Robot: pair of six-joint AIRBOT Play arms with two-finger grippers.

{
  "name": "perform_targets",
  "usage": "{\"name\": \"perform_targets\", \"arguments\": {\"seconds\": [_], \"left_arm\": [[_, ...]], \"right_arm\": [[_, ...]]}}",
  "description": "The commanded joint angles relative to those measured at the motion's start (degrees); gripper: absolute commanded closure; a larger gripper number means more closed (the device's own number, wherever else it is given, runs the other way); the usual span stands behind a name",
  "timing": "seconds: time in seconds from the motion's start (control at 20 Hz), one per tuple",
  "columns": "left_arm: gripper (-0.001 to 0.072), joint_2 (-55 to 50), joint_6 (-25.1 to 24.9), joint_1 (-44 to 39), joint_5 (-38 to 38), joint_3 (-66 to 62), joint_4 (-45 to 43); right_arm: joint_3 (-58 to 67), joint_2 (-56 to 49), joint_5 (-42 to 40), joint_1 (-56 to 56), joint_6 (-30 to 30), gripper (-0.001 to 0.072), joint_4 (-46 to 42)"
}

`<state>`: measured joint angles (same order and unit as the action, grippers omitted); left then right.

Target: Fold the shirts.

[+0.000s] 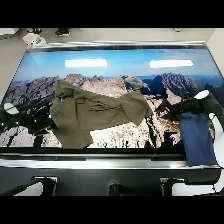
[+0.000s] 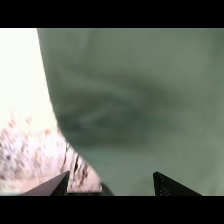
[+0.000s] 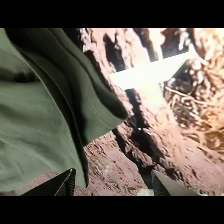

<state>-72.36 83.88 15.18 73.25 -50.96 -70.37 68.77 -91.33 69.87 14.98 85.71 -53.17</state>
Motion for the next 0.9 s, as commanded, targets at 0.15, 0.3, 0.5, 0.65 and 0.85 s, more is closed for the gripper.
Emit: {"name": "perform_targets", "arguments": {"seconds": [0.15,0.3,0.5,0.65,0.85], "left_arm": [[0.0106,-1.33,-1.64,3.21,-8.57,5.88,3.58],[0.0176,-3.61,-2.95,3.23,-13.00,5.86,7.37],[0.0290,-4.42,-2.89,3.23,-16.63,5.88,8.28],[0.0430,-5.22,-2.27,3.21,-18.49,5.86,8.46],[0.0681,-5.20,-2.45,3.21,-18.71,5.81,8.52]], "right_arm": [[-0.07,-1.44,-0.72,-2.03,-2.23,0.0133,0.44],[-0.07,-2.27,0.63,-2.03,-2.38,0.0133,0.46],[-0.07,-4.85,1.05,-2.08,-2.56,0.0135,3.54],[-0.07,-5.31,-1.33,-2.08,-1.62,0.0138,4.04],[-0.07,-5.31,-8.63,-2.08,1.18,0.0195,4.11]]}}
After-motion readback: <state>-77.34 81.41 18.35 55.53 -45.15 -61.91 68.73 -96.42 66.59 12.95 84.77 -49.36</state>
